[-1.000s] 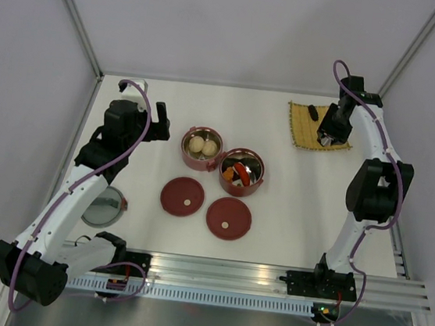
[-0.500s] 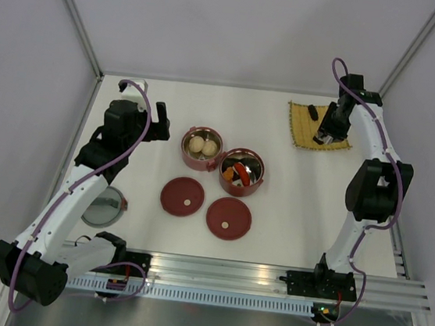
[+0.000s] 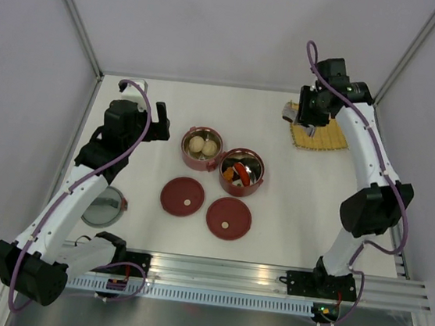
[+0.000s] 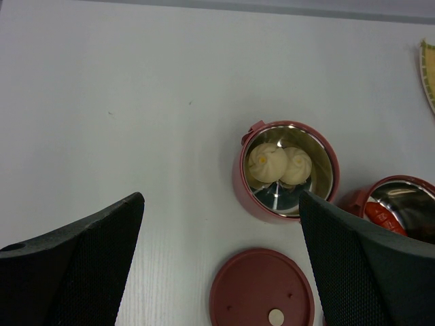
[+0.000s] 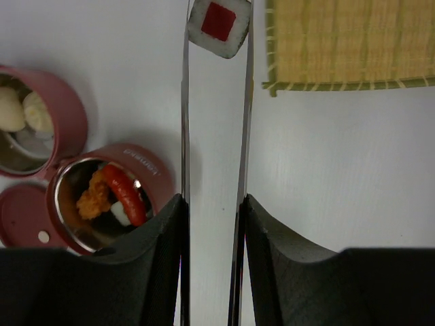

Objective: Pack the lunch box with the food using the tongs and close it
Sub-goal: Pick up the fake food from the plate, then place the fake food in the packing box, then pick up the fake food from the plate.

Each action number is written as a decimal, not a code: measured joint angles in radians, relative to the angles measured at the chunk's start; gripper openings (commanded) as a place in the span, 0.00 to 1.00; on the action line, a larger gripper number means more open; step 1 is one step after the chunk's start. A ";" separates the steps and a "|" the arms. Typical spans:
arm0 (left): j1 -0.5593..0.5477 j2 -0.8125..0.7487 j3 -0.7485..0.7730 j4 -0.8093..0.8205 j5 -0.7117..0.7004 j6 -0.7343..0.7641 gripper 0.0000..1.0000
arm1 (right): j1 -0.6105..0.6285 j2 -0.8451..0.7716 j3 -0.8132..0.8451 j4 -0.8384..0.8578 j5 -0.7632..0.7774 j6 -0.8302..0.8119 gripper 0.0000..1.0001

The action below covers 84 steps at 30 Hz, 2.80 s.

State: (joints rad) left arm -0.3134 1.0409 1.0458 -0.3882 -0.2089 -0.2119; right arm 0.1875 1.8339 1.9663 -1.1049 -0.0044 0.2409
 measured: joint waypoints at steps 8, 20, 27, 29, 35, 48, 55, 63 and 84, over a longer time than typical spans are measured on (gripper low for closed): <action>0.000 0.004 0.000 0.000 0.001 0.000 1.00 | 0.249 -0.251 -0.141 -0.022 -0.044 -0.001 0.07; 0.000 -0.016 0.000 0.000 0.006 0.000 1.00 | 0.414 -0.444 -0.510 -0.011 -0.089 0.076 0.10; 0.000 -0.027 0.000 0.000 0.011 0.000 1.00 | 0.457 -0.441 -0.521 0.023 -0.095 0.097 0.37; 0.000 -0.027 0.000 0.000 0.011 0.000 1.00 | 0.464 -0.435 -0.521 0.029 -0.092 0.098 0.40; 0.000 -0.027 0.000 0.000 0.011 0.000 1.00 | 0.477 -0.393 -0.521 0.033 -0.067 0.104 0.45; 0.000 -0.027 0.000 0.000 0.011 0.000 1.00 | 0.477 -0.346 -0.456 0.029 -0.040 0.104 0.53; 0.000 -0.026 0.000 0.000 0.011 0.000 1.00 | 0.477 -0.329 -0.428 0.026 -0.024 0.103 0.52; 0.000 -0.026 0.000 0.000 0.011 0.000 1.00 | 0.455 -0.305 -0.357 -0.002 0.040 0.098 0.47; 0.000 -0.014 0.000 -0.001 0.010 0.000 1.00 | -0.043 -0.115 -0.208 0.259 0.174 -0.074 0.46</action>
State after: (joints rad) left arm -0.3134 1.0271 1.0458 -0.3889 -0.1986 -0.2123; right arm 0.1448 1.7191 1.7584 -0.8455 0.1696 0.1669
